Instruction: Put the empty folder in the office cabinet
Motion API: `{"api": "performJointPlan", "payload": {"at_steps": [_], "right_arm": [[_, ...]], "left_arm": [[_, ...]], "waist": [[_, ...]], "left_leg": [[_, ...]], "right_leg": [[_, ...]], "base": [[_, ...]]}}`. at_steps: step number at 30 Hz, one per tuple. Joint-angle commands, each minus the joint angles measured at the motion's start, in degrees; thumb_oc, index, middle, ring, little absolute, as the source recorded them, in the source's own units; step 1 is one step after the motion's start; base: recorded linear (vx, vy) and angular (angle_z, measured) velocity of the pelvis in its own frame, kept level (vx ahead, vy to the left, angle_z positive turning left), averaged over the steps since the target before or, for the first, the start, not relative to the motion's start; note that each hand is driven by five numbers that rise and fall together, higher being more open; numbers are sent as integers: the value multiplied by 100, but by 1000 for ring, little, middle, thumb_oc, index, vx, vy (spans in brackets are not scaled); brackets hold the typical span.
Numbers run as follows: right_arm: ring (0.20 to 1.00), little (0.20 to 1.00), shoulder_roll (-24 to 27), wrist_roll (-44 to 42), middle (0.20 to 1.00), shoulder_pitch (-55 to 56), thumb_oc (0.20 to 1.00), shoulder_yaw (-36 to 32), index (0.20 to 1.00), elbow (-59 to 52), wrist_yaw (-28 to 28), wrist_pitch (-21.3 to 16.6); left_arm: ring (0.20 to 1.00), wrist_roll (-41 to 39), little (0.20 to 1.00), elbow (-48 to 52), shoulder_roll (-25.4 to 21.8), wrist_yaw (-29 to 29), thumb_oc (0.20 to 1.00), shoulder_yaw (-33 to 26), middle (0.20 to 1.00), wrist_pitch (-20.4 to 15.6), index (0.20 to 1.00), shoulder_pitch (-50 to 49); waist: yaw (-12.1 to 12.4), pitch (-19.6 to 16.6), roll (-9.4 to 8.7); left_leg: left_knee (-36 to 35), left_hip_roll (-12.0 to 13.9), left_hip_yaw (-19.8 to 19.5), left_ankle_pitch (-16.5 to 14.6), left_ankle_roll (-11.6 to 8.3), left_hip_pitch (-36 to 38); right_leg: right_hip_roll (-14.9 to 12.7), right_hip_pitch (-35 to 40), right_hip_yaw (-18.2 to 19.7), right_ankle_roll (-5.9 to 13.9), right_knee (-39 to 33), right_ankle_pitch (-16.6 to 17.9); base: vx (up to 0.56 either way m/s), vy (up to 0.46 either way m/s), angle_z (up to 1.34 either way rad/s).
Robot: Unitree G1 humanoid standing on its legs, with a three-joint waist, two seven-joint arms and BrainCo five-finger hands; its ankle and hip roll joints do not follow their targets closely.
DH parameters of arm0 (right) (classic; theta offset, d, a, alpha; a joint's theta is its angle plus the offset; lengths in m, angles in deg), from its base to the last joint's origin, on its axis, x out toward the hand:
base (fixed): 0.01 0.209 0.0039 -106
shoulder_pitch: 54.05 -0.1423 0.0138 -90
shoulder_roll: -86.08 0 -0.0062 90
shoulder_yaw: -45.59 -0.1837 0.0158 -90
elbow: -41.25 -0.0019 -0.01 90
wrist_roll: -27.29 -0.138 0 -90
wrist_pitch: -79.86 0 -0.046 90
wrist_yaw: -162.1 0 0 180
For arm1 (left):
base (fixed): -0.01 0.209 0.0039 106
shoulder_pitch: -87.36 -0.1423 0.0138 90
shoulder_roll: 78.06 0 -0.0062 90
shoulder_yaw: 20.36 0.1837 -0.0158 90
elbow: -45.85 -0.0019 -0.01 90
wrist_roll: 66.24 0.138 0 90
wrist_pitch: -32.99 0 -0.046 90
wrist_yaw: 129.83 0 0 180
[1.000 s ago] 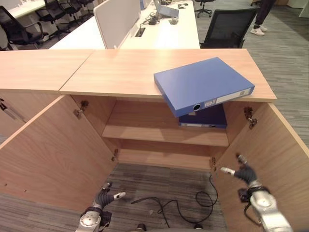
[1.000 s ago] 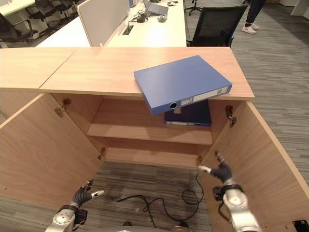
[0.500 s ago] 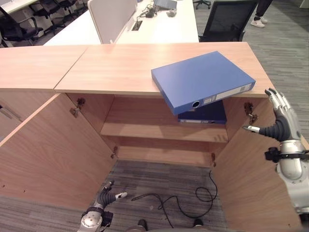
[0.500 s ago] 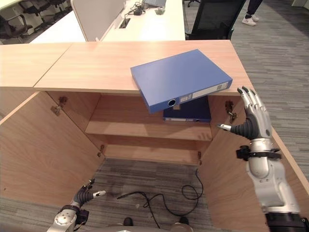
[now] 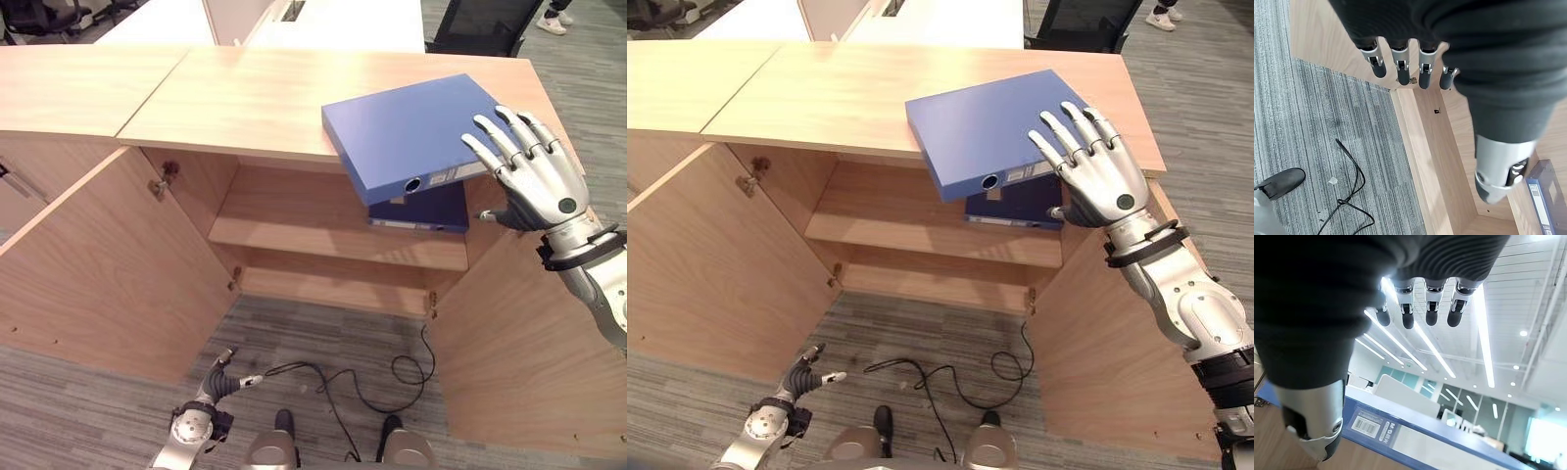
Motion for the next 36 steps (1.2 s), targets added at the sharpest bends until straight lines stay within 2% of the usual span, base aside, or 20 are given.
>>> {"api": "performJointPlan", "payload": {"at_steps": [1, 6, 18, 33, 36], "right_arm": [[1000, 1000, 109, 29, 1000, -148, 1000, -52, 1000, -105, 147, 84], [1000, 1000, 9, -20, 1000, -549, 1000, 282, 1000, 75, 135, 134], [1000, 1000, -267, -73, 1000, -888, 1000, 276, 1000, 200, 265, 348], [1000, 1000, -546, -101, 1000, -1031, 1000, -23, 1000, 212, 440, 707], [1000, 1000, -801, -195, 1000, -1069, 1000, -197, 1000, 186, 551, 799]], "left_arm": [[1000, -34, 1000, 185, -393, -166, 1000, 89, 1000, -264, 1000, 95], [1000, -130, 1000, 214, -437, -226, 1000, 131, 1000, -278, 1000, 191], [1000, -318, 1000, 239, -445, -337, 1000, 79, 1000, -272, 1000, 287], [1000, -234, 1000, 191, -435, -387, 1000, 104, 1000, -160, 1000, 366], [1000, -194, 1000, 184, -426, -385, 1000, 129, 1000, -137, 1000, 384]], "waist": [[242, -149, -160], [287, 51, -157], [324, 251, -68], [353, 460, -18], [361, 486, 1]], "left_leg": [[880, 370, -341, -607, -254, -289], [1473, 427, -485, -777, -247, -717], [2564, 523, -608, -1248, -183, -1461], [3031, 482, -735, -1513, -86, -1719], [3010, 454, -728, -1519, -78, -1679]], "right_leg": [[-20, 105, -63, 202, 427, -425], [-102, -244, -65, 140, 991, -622], [-215, -1079, 116, 67, 2024, -972], [-330, -1275, 130, -10, 2597, -1270], [-317, -1255, 133, -28, 2599, -1295]], "base": [[-59, -20, 4], [-91, -14, 12], [-65, -1, 4], [2, 0, 2], [0, 0, 0]]}}
